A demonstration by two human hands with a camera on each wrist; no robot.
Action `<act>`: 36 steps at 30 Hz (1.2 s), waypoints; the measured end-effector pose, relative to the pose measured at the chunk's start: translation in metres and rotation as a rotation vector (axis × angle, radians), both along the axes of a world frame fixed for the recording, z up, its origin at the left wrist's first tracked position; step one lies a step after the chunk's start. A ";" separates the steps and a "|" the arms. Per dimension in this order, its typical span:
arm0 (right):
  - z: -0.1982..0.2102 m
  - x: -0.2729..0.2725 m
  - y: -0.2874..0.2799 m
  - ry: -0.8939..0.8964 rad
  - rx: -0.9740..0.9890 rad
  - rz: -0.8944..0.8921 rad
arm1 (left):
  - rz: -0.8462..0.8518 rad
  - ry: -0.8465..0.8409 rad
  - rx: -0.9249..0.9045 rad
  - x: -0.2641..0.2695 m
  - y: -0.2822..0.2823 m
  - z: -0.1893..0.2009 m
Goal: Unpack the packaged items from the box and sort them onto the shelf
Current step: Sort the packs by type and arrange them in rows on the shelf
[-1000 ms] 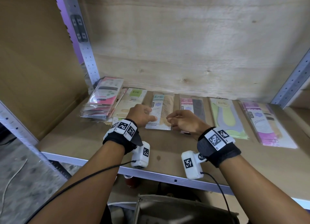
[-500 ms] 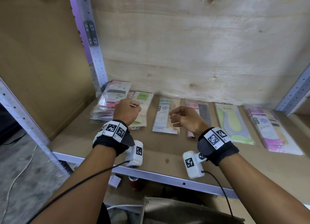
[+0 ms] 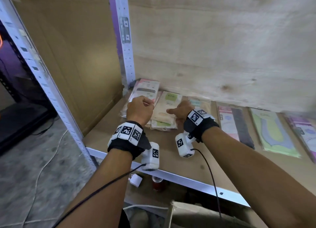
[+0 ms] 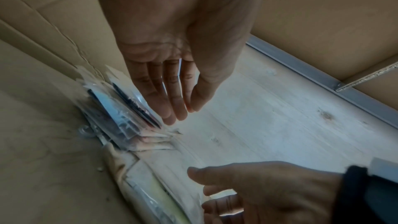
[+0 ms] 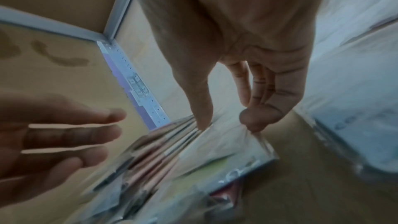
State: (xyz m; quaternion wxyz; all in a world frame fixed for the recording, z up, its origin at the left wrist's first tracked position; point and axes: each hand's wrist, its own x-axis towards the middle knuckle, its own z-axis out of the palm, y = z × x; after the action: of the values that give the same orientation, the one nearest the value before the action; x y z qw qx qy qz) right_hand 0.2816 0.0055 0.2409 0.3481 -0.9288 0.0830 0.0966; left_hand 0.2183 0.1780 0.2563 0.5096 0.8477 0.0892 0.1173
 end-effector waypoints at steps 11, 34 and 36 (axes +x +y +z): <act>-0.001 0.002 0.001 0.002 -0.021 -0.095 | -0.073 0.022 0.025 -0.001 -0.003 -0.004; 0.047 -0.107 -0.110 -0.432 0.519 0.140 | -0.341 0.155 -0.770 -0.010 -0.082 0.016; 0.048 -0.119 -0.122 -0.484 0.431 0.191 | -0.352 0.148 -0.815 -0.010 -0.092 0.016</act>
State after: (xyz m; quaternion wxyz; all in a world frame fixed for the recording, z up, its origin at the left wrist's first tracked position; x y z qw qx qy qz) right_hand 0.1623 -0.1168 0.2891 0.5354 -0.8334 -0.1120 -0.0793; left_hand 0.2086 0.0860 0.2723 0.8062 0.5863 0.0187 -0.0771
